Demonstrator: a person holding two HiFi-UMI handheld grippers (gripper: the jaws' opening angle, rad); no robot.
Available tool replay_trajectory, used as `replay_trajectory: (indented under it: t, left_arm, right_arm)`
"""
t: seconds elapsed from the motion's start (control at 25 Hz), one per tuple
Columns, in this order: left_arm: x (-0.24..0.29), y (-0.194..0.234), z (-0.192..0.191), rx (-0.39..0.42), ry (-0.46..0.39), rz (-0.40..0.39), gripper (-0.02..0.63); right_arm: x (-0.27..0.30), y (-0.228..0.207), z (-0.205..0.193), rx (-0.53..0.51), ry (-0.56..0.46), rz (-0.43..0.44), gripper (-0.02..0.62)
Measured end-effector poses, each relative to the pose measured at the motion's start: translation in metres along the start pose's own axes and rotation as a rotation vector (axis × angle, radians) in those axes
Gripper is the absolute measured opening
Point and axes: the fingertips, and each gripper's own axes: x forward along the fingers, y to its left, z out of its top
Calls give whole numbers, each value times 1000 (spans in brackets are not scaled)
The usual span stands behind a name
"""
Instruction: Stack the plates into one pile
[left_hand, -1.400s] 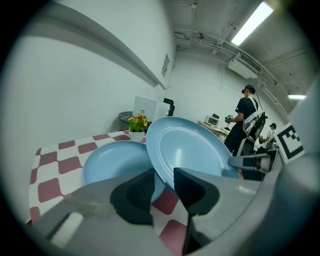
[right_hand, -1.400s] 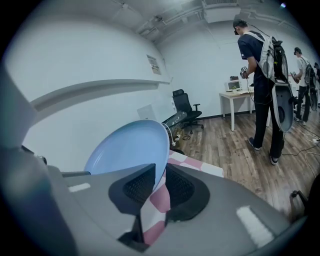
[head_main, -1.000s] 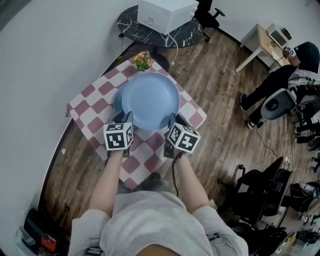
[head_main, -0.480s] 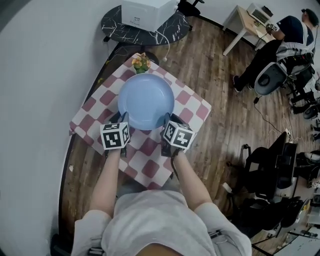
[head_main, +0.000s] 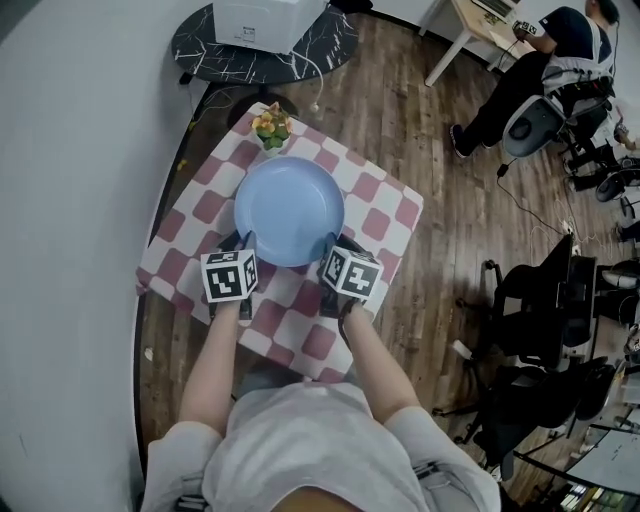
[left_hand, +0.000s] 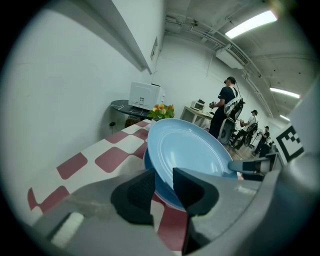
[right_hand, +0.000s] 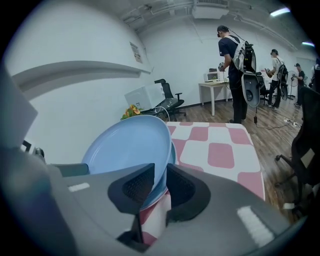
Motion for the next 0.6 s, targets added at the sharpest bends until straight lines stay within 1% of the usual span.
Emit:
replay_trajectory:
  t: [0.32, 0.6]
  left_arm:
    - [21, 8, -12, -2, 52, -28, 114]
    - [28, 9, -20, 11, 78, -38, 119]
  right_arm:
    - [14, -5, -11, 7, 26, -44, 81]
    - [19, -9, -20, 1, 54, -61, 86]
